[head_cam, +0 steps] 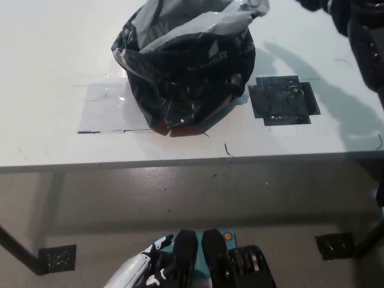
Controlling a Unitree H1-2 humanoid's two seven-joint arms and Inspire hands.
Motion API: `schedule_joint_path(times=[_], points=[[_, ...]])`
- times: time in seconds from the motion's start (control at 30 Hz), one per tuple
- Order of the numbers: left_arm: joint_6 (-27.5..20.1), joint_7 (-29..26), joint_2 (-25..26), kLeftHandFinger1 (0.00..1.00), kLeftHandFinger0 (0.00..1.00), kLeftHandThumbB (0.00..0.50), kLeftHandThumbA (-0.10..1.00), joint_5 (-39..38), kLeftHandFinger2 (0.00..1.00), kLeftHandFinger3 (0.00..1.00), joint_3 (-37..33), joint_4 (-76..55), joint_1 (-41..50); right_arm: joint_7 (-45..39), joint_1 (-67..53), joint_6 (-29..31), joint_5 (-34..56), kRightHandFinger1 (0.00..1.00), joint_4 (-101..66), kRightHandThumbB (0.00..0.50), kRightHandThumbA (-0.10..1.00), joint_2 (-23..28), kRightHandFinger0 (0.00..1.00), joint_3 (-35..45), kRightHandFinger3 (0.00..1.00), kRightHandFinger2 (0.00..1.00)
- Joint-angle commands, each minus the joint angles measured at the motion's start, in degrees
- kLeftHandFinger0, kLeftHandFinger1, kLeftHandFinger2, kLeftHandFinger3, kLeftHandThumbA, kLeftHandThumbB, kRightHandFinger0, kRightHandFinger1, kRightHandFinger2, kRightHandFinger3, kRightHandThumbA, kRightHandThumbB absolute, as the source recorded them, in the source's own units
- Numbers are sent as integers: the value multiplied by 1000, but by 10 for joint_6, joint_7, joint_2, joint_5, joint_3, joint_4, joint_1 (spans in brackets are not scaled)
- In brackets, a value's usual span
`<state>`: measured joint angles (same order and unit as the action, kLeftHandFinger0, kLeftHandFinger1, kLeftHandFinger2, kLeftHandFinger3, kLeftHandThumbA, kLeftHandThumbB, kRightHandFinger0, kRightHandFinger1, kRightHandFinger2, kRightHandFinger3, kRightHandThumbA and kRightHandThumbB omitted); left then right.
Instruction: The robot uses its right hand to pick up a bag of coffee beans and puts it in the black plastic bag, then the robot grabs the top of the bag and lifts it.
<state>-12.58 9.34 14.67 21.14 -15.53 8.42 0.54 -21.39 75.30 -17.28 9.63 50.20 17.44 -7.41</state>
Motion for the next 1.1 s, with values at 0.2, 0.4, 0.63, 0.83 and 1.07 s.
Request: schedule_joint_path(times=[0.2, 0.4, 0.63, 0.83, 1.07], points=[[-8, 0, 11, 1000, 1000, 218, 1000, -16, 1000, 1000, 17, -14, -4, -52, -28, -96, 65, 1000, -256, 423, 1000, 60, 1000, 49, 1000, 1000], [-11, -4, 14, 1000, 1000, 211, 1000, -12, 1000, 1000, 28, 1, -52, -18, -44, -96, 99, 1000, -405, 459, 1000, 95, 1000, 75, 1000, 1000], [-3, -2, 27, 1000, 1000, 215, 1000, -31, 1000, 1000, 53, 0, -85, 40, -127, -96, 29, 1000, -696, 449, 1000, 147, 1000, 126, 1000, 1000], [16, -4, 30, 1000, 1000, 240, 1000, -42, 1000, 1000, 78, -3, -104, 77, -276, -88, 50, 1000, -906, 406, 1000, 110, 1000, 227, 1000, 1000], [29, -1, 28, 1000, 1000, 246, 1000, -57, 1000, 1000, 96, -7, -114, 90, -456, -7, 72, 1000, -1017, 453, 1000, 31, 1000, 230, 1000, 1000]])
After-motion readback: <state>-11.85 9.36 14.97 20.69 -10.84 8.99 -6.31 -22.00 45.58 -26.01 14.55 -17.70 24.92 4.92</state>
